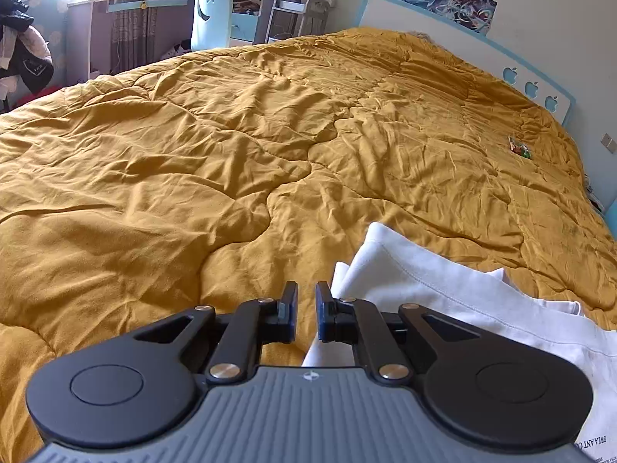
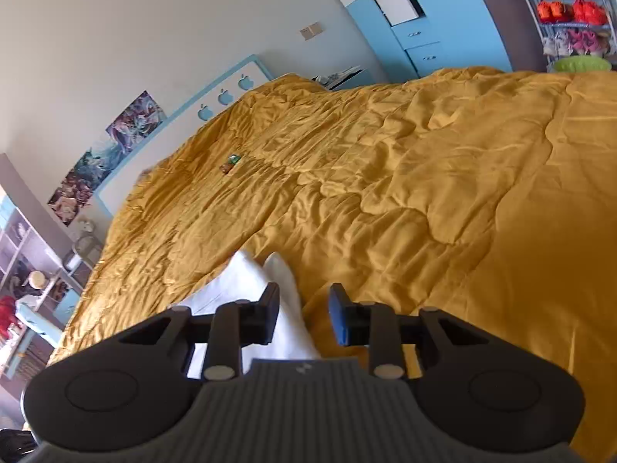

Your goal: Fold small clothes

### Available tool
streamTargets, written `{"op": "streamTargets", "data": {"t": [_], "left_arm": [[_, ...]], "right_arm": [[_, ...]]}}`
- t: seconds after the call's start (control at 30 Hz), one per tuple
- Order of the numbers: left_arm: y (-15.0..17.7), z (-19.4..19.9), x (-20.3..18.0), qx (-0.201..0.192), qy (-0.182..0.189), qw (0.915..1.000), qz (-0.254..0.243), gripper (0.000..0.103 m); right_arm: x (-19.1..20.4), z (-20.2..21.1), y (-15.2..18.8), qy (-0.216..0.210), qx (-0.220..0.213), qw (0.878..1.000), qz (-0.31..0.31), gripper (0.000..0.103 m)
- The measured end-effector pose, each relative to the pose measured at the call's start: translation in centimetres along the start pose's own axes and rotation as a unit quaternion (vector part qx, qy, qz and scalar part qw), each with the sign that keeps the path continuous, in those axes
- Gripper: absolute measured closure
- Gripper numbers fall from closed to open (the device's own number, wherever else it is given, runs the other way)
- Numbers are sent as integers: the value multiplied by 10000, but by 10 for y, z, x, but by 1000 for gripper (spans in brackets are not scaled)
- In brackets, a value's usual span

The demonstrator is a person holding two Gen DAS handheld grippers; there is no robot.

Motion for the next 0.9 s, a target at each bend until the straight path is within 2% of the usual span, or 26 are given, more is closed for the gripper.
{"op": "streamTargets", "data": {"t": [0.07,0.1,0.13,0.2,0.23,0.3,0.4,0.47,0.6,0.73,0.8,0.9], "left_arm": [[-3,7,-10,-25,55,9999,-133,87],[-5,11,-17,-38,98,9998,-193,84],[-6,14,-21,-52,150,9996,-216,81],[-9,21,-31,-111,328,9992,-223,64],[-10,26,-37,-153,460,9985,-238,60],[-10,34,-49,-202,698,9969,-304,43],[-9,45,-64,-278,696,9961,-461,42],[-6,51,-74,-358,682,9953,-580,42],[2,56,-90,-229,1038,9927,-578,42],[16,63,-107,-176,1374,9871,-799,42],[22,65,-114,-180,1462,9851,-890,42],[32,68,-126,-136,1623,9807,-1078,42]], "right_arm": [[-3,14,7,-112,155,9998,-72,68],[-5,20,10,-132,218,9996,-130,59],[-9,25,14,-148,330,9991,-222,41],[-16,33,24,-270,624,9967,-455,23],[-20,38,30,-452,732,9943,-631,24],[-27,47,37,-658,837,9895,-975,24],[-40,62,51,-943,1085,9739,-1754,24],[-43,69,58,-1090,1198,9658,-2025,23],[-45,68,64,-1263,1316,9551,-2334,24],[-41,60,74,-1667,1516,9320,-2840,28],[-39,54,78,-1696,1618,9243,-3012,29],[-30,41,87,-1966,1858,9000,-3418,34]]}}
Point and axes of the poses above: each gripper's, at about its wrist camera, not at the fingertips, and z roughly against the way its jaws point, x to its left, y to its underside, the point moved 7 cm from there along -z, roughly the way its jaws point, and after that the axes turned 8 degrees about y, right-handed, at the moved point
